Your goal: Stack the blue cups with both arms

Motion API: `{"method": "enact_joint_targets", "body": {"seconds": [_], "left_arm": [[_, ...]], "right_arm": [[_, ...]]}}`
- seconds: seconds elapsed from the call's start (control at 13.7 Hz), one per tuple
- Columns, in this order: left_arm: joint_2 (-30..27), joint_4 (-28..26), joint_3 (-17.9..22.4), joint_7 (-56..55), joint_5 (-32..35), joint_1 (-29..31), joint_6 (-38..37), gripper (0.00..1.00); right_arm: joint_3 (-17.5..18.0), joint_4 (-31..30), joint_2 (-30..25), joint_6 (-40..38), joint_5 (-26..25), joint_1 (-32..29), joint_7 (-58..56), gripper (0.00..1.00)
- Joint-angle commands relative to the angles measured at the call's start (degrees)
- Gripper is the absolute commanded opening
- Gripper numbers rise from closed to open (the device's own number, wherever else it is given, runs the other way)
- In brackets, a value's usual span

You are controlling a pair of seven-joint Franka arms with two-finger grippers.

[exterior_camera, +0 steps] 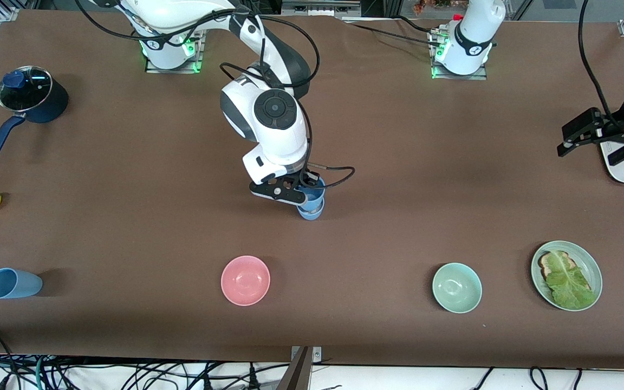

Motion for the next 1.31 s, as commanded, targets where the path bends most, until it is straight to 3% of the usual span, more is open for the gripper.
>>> {"method": "enact_joint_targets", "body": {"seconds": [0.0, 0.22, 0.29, 0.44, 0.51, 0.58, 0.88, 1.02, 1.24], "left_arm": [[-2.81, -1.94, 0.12, -0.59, -1.18, 0.25, -0.73, 1.0], [-4.05, -1.95, 0.29, -1.83, -1.26, 0.42, -0.81, 1.0], [-4.05, -1.95, 0.73, -2.26, -1.26, 0.43, -2.29, 1.0], [-3.96, -2.03, 2.31, -3.75, -1.87, 0.34, -3.01, 1.0], [-3.96, -1.86, 2.23, -3.67, -1.27, -0.18, -3.1, 1.0], [-3.96, -1.68, 1.97, -3.76, -0.74, -0.62, -4.14, 1.0], [-3.96, -1.33, 0.47, -6.2, 1.46, -0.89, -5.3, 1.0], [-3.96, -1.16, -0.84, -10.42, 1.46, -0.89, -6.61, 1.0], [-3.87, -1.24, -1.02, -10.27, 1.46, -0.1, -6.7, 1.0]], "right_arm": [[-0.21, 0.83, 0.4, 0.38, -2.11, 0.23, 0.53, 0.0], [-0.21, 0.83, 0.93, 0.47, -2.29, 0.41, 0.96, 0.0], [-0.21, 1.01, 0.93, 0.82, -2.29, 0.32, 0.97, 0.05], [-0.21, 0.83, 0.93, 1.09, -2.29, 0.32, 0.97, 0.31], [-0.21, 1.01, 0.84, 1.17, -2.29, 0.23, 0.88, 0.34], [-0.21, 1.01, 0.84, 1.17, -2.29, 0.23, 0.88, 0.47], [-0.3, 1.71, 0.32, 0.38, -2.2, -0.9, -0.26, 0.74], [-0.38, 1.71, -0.38, -1.27, -2.2, -2.13, -0.61, 1.0], [-0.3, 2.67, -3.1, -7.24, -1.59, -6.34, -9.29, 1.0]]}}
